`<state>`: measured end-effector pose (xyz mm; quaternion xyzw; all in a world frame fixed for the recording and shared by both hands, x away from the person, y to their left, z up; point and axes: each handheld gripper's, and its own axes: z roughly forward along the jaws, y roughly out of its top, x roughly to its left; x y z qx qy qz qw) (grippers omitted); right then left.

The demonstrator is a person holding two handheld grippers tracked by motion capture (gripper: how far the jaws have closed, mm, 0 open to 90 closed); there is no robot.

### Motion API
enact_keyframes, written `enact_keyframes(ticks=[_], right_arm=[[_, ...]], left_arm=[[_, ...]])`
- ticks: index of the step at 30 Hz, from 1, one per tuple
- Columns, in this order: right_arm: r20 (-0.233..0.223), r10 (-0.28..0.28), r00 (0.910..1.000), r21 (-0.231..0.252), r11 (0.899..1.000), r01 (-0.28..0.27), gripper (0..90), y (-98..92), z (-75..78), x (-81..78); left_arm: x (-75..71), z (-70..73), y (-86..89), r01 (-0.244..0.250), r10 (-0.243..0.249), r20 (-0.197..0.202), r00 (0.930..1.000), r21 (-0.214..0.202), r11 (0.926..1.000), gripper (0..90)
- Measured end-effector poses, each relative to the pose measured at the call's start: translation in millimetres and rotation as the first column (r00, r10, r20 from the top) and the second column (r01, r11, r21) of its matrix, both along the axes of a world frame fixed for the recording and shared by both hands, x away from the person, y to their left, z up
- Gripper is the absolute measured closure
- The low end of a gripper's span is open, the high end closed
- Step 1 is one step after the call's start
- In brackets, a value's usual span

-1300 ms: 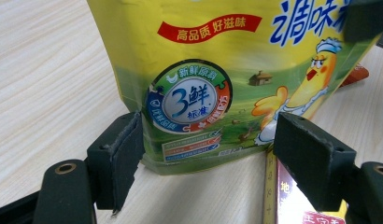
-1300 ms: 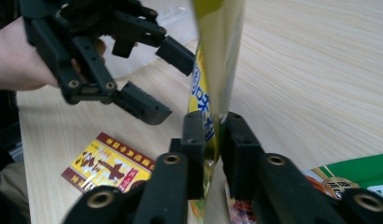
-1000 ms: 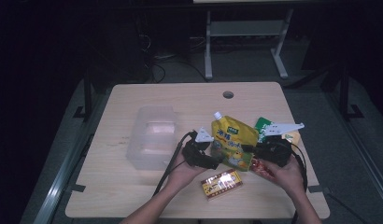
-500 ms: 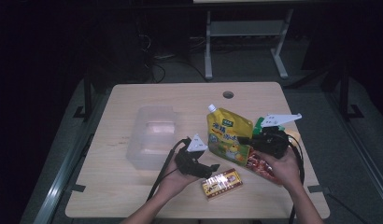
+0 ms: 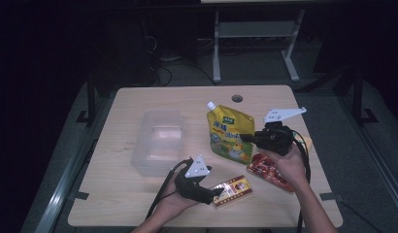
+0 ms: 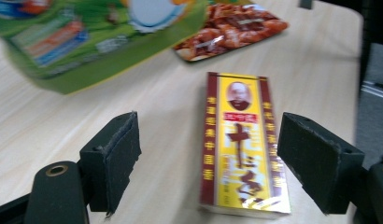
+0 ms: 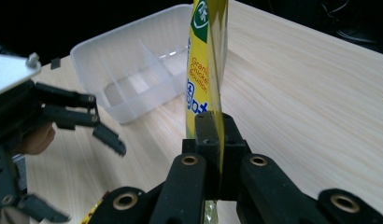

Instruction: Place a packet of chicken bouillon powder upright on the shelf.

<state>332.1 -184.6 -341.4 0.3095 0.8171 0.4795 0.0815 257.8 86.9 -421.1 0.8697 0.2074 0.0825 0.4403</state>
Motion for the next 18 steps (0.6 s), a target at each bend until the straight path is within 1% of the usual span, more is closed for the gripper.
enact_keyframes(ticks=[2,4,5,6,8,12,13,14,16,18], right_arm=[[0.005,0.002,1.0000,0.000,1.000,-0.002,89.8,3.3,3.1,0.7],[0.011,0.014,0.9998,0.007,1.000,-0.014,89.8,7.3,6.4,2.6],[0.006,0.018,0.9998,0.010,1.000,-0.018,89.8,9.1,8.0,3.3],[0.011,0.022,0.9997,0.011,1.000,-0.022,89.8,10.7,9.0,4.4],[0.015,0.033,0.9993,0.012,0.999,-0.033,89.8,15.8,11.7,6.7],[0.027,0.053,0.9982,0.010,0.999,-0.053,89.8,28.3,17.1,11.6],[0.026,0.060,0.9979,0.013,0.998,-0.060,89.8,31.4,18.7,12.8],[0.030,0.066,0.9974,0.018,0.998,-0.066,89.8,34.6,19.8,14.5],[0.025,0.080,0.9965,0.034,0.996,-0.081,89.8,41.3,22.7,18.0],[0.027,0.089,0.9957,0.037,0.995,-0.090,89.8,48.3,25.4,20.2]], left_arm=[[-4.2,1.8,-0.3,0.012,-0.012,0.014,0.9998,-0.003,0.9999,20.5],[-8.3,2.0,-0.4,0.027,-0.027,0.000,0.9996,-0.022,0.9994,20.3],[-9.7,2.2,-0.4,0.037,-0.037,0.004,0.9993,-0.017,0.9992,20.3],[-12.0,2.2,-0.6,0.044,-0.044,0.012,0.9990,-0.012,0.9990,20.2],[-15.2,2.5,0.0,0.060,-0.060,0.015,0.9981,-0.008,0.9982,20.1],[-19.2,2.4,1.0,0.077,-0.076,0.030,0.9966,-0.015,0.9969,19.7],[-21.1,1.8,0.9,0.075,-0.075,0.020,0.9970,-0.017,0.9970,19.7],[-21.8,1.3,1.2,0.080,-0.080,0.022,0.9966,-0.017,0.9966,19.6],[-24.5,0.0,1.7,0.083,-0.083,0.018,0.9964,-0.016,0.9964,19.6],[-25.3,-0.8,2.5,0.086,-0.086,0.013,0.9962,-0.022,0.9960,19.6]])
